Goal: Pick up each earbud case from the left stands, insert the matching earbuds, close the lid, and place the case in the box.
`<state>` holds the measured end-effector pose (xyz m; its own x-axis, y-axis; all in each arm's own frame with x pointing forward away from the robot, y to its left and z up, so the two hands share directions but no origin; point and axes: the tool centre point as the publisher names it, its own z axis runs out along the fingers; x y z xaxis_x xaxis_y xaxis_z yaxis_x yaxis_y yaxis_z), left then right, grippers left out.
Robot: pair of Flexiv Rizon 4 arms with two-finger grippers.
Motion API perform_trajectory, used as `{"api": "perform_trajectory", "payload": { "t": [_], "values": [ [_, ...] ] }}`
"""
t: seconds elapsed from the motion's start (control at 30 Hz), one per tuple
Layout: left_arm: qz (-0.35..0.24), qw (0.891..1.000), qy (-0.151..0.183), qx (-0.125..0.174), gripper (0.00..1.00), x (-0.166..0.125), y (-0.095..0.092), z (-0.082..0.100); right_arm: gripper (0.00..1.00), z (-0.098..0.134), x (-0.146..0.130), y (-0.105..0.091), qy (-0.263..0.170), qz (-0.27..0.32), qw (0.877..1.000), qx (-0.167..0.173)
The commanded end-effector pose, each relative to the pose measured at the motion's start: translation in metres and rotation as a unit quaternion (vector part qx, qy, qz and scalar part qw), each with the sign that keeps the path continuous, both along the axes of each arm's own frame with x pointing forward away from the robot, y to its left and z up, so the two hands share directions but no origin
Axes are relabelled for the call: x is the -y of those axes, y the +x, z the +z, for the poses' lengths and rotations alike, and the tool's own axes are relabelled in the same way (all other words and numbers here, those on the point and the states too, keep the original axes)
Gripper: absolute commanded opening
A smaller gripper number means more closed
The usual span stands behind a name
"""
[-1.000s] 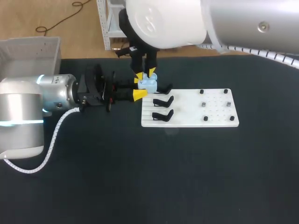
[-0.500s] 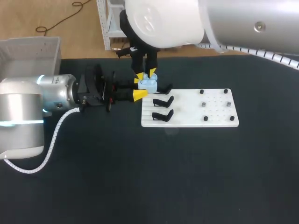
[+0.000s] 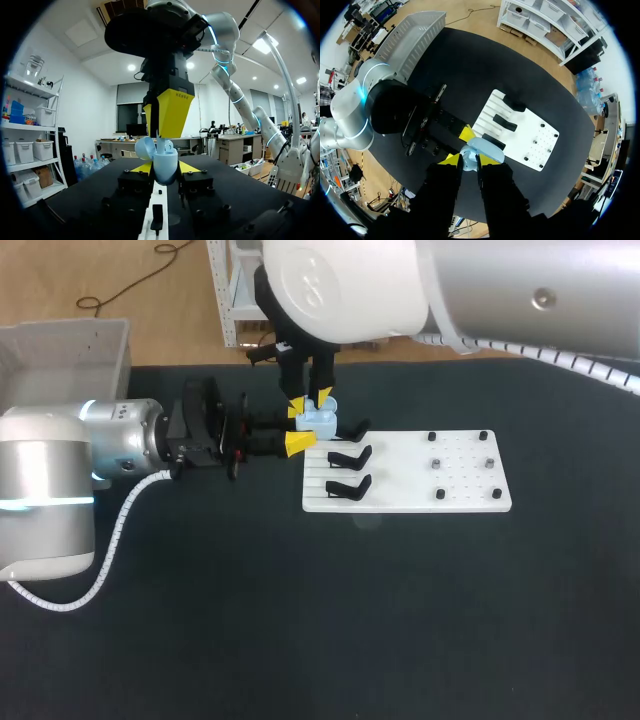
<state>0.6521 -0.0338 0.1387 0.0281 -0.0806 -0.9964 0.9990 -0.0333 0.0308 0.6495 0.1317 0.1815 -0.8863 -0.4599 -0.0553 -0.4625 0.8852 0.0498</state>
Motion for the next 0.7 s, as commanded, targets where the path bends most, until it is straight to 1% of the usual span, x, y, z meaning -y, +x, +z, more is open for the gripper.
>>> {"api": "perform_trajectory", "payload": {
  "t": [0.03, 0.27, 0.3, 0.33, 0.37, 0.4, 0.43, 0.57, 0.7],
  "values": [
    [-0.001, 1.0, 0.0, 0.0, 0.0, 0.0, 0.0, 0.0, 0.0, -0.002, 0.0, 0.001, -0.001, 0.001, 1.0, -0.002],
    [-0.001, 1.0, 0.0, 0.0, 0.0, 0.0, 0.0, 0.0, 0.0, -0.004, -0.001, 0.002, -0.003, 0.002, 1.0, -0.008],
    [-0.001, 1.0, 0.0, 0.0, 0.0, 0.0, 0.0, 0.0, 0.11, -0.004, -0.002, 0.002, -0.004, 0.002, 1.0, -0.008],
    [-0.001, 1.0, 0.0, 0.0, 0.0, 0.0, 0.0, 0.0, 0.3, -0.003, -0.002, 0.002, -0.004, 0.003, 1.0, -0.008],
    [-0.001, 1.0, 0.0, 0.0, 0.0, 0.0, 0.0, 0.0, 0.46, -0.002, -0.002, 0.002, -0.005, 0.002, 1.0, -0.008],
    [-0.001, 1.0, 0.0, 0.0, 0.0, 0.0, 0.0, 0.0, 0.95, -0.001, -0.002, 0.001, -0.005, 0.002, 1.0, -0.007],
    [-0.001, 1.0, 0.0, 0.0, 0.0, 0.0, 0.0, 0.0, 1.0, 0.001, -0.002, 0.0, -0.005, 0.003, 1.0, -0.006],
    [-0.001, 1.0, 0.0, 0.0, 0.0, 0.0, 0.0, 0.0, 1.0, 0.008, -0.001, -0.006, -0.002, 0.003, 1.0, 0.001],
    [-0.001, 1.0, 0.0, 0.0, 0.0, 0.0, 0.0, 0.0, 1.0, 0.022, 0.005, -0.012, 0.011, -0.004, 1.0, 0.013]
  ]
}}
